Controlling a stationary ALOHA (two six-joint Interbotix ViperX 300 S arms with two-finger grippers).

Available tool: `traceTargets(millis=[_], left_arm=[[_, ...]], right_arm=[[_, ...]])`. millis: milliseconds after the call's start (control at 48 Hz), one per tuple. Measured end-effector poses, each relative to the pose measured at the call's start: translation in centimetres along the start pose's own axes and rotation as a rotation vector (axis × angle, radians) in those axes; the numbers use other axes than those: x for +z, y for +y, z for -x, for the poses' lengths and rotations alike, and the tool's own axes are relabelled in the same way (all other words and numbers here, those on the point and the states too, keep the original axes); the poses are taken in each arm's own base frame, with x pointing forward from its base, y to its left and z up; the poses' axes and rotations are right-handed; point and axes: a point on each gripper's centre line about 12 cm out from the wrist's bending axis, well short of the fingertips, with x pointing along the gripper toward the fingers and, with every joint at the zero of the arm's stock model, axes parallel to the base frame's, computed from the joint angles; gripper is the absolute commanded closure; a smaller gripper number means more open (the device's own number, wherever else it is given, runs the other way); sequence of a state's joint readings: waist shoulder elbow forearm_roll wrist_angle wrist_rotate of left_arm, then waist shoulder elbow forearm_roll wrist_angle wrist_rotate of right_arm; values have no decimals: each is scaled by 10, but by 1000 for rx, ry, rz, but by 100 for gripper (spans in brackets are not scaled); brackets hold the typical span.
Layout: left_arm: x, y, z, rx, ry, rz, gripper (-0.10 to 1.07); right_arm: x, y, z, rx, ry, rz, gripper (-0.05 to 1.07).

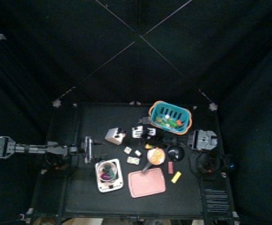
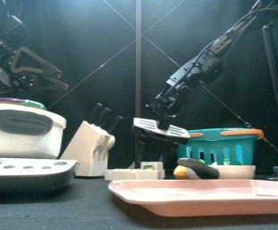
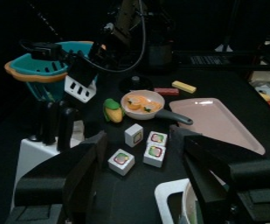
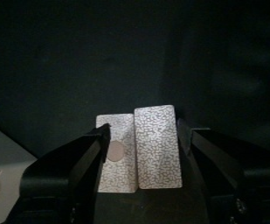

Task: Grab white sushi piece

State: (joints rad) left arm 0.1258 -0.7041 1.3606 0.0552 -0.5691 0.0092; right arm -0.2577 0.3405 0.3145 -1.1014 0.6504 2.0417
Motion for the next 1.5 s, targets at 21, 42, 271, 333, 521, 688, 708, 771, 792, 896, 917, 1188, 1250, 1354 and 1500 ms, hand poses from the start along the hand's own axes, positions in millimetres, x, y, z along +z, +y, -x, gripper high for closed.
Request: traceTargets(millis=[21,42,271,333,521,688,708,771,792,896,917,1188,1250,1354,1500], left_arm=[[0,0,0,0,0,0,4],[0,0,0,0,2,0,4],[-1,0,0,0,3,0,4],[-1,0,0,0,2,0,4],[-1,0,0,2,3,3,4],[-4,0,2,2,12,3,4],[-5,0,2,2,12,3,4],[-6,0,3,2,17,1,4],[-5,0,2,2,14,1,4],[-6,0,3,2,17,4,4],[-6,0,3,2,17,6,4],[3,1,-1,6,-6,10,4],[5,1,-2,9,-14,14,4],[9,2,-4,12,-23,18,4],[10,3,-5,20,-26,32,4]], right_arm=[[0,1,1,3,-1,-1,9],[0,2,1,5,-1,0,9],[-11,18,13,52,-6,41,9],[-14,21,18,65,-9,55,9],[-25,32,42,126,-9,101,9],[-27,36,50,148,-11,109,9],[-27,36,50,147,-11,107,9],[-27,36,50,147,-11,108,9],[-27,36,50,147,-11,108,9],[-27,37,51,152,-13,115,9],[-28,38,51,154,-15,119,9],[-28,39,54,182,-23,150,9],[-29,37,55,188,-20,156,9],[-29,36,56,194,-19,164,9],[-30,29,58,198,-17,182,9]])
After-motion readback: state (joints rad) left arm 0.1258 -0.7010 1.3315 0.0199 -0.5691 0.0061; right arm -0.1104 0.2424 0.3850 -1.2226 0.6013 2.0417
